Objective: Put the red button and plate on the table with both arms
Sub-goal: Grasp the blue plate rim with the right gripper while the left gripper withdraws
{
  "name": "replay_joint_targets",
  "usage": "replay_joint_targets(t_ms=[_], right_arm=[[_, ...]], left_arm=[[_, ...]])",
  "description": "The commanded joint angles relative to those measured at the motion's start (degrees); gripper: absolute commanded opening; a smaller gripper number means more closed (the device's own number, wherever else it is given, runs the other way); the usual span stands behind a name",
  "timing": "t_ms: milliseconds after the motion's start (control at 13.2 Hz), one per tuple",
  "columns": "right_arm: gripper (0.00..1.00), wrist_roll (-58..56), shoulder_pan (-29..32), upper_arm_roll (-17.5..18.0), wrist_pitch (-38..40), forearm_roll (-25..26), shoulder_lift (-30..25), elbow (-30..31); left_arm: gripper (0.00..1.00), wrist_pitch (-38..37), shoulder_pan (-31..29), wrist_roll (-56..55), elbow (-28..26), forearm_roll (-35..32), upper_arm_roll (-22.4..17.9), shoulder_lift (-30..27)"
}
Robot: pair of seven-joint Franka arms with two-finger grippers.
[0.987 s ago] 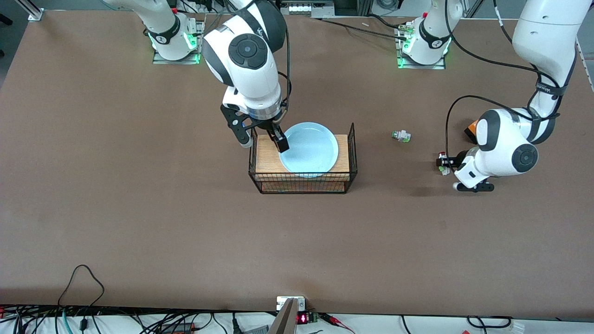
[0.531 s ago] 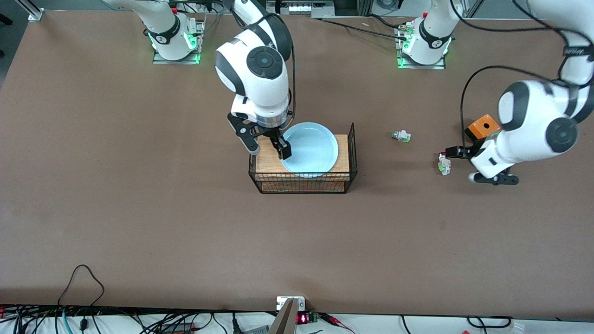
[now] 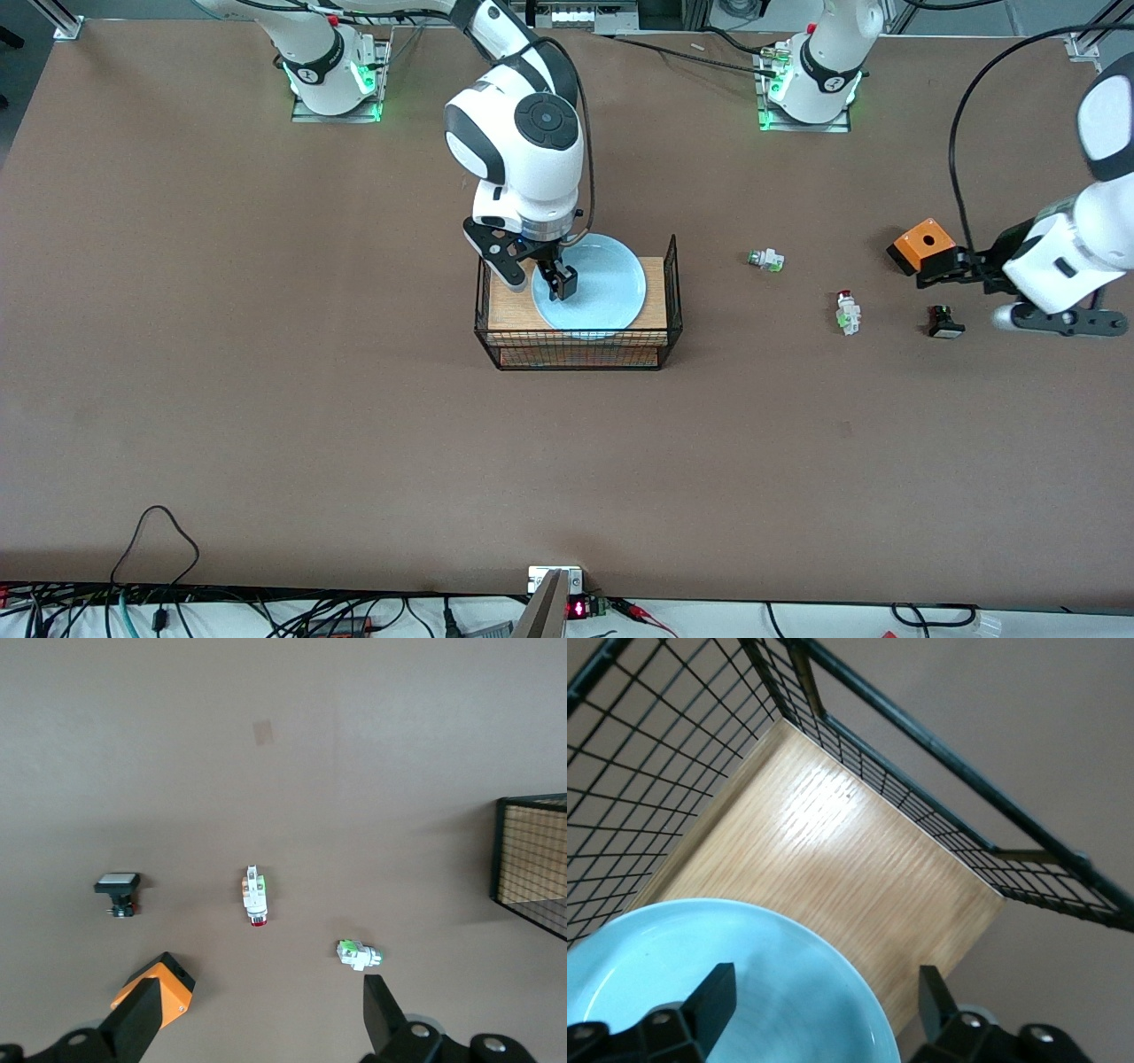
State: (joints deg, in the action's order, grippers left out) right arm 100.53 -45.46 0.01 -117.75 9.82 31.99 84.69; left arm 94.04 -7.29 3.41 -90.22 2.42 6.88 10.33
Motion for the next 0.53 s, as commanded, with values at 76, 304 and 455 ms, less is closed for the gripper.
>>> replay_joint_targets(t_ms=[76, 304, 455], right_arm=[[0.72, 0.5, -1.2, 0.0, 0.2, 4.1, 1.0, -1.5], [0.59, 0.5, -2.4, 0.0, 0.3, 6.5, 1.6, -1.5], [0.56, 0.5, -2.9, 0.1, 0.3, 7.3, 1.8, -1.5]], left_arm=[[1.00, -6.2, 0.2, -2.9, 7.2, -1.1, -0.2, 1.6], [1.00, -8.8, 0.1, -7.7, 9.4, -1.3, 0.0, 1.5], [1.00, -8.5, 0.4, -7.6, 9.6, -1.2, 0.0, 1.8]])
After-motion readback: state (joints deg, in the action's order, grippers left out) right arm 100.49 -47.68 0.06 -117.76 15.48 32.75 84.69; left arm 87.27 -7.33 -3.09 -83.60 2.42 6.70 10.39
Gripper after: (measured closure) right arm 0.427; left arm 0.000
